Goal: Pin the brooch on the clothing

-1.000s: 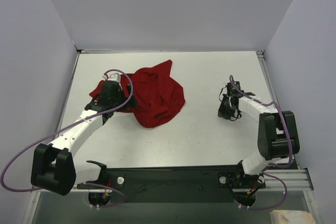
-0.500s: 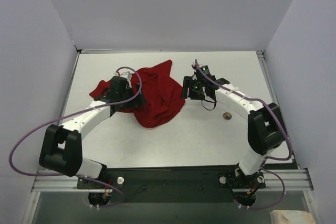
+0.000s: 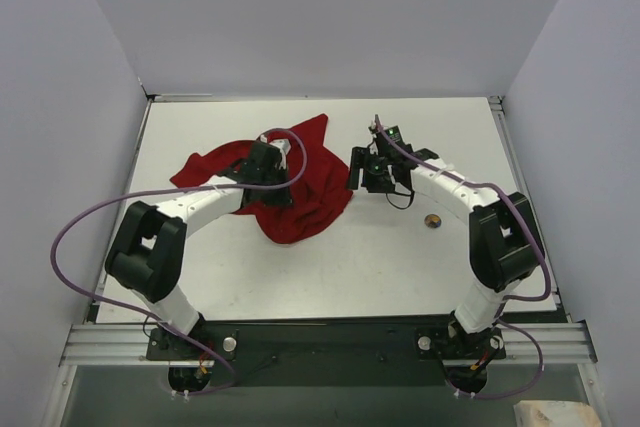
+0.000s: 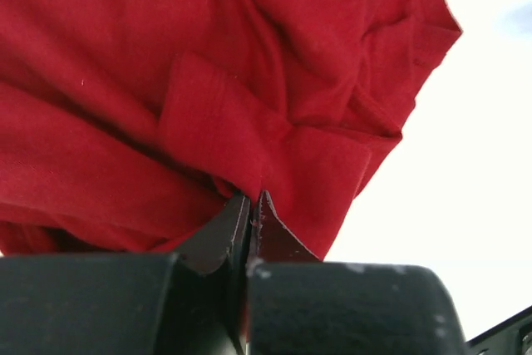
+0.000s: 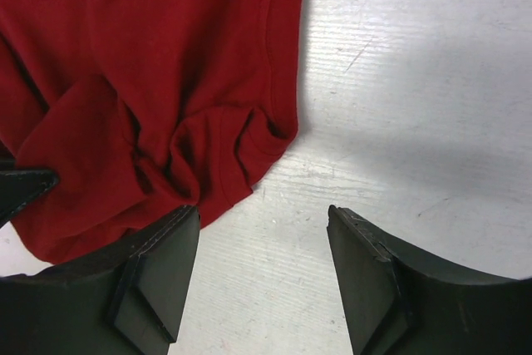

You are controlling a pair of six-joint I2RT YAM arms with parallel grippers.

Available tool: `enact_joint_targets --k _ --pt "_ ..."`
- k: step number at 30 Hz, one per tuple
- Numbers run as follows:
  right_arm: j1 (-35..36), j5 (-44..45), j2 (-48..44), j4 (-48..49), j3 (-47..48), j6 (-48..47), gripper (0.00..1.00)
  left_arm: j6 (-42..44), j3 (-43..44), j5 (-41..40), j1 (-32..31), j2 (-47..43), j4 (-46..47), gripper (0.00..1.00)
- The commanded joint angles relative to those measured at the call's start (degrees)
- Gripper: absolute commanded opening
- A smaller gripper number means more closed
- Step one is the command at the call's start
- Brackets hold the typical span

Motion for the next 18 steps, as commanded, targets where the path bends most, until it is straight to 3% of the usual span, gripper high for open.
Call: enact_joint_targets --k 1,4,8,13,18 --pt "-1.6 -0.9 -2.7 -1.2 -0.5 0.1 0.64 2.5 6.0 0.2 0.2 -1.8 -1.3 0.0" --pt "-1.7 -1.1 -3.5 -1.2 -0.3 -0.2 0.64 4.1 8.6 -1.5 0.1 -6.0 -1.8 0.0" --pt "-1.9 -1.9 -5.3 -0.4 -1.4 0.0 0.65 6.1 5.6 -5.0 -3.5 -15.7 -0.1 0.0" --pt "-1.9 -4.2 -7.1 1.7 -2.7 -1.0 0.8 3.8 -8.5 -9.4 -9.3 -28.8 0.3 0.0" --pt "-1.3 -7.1 -5.8 3.1 -2.0 -1.5 0.84 -7.4 -23.4 -12.4 -17.3 -36.8 2.2 0.0"
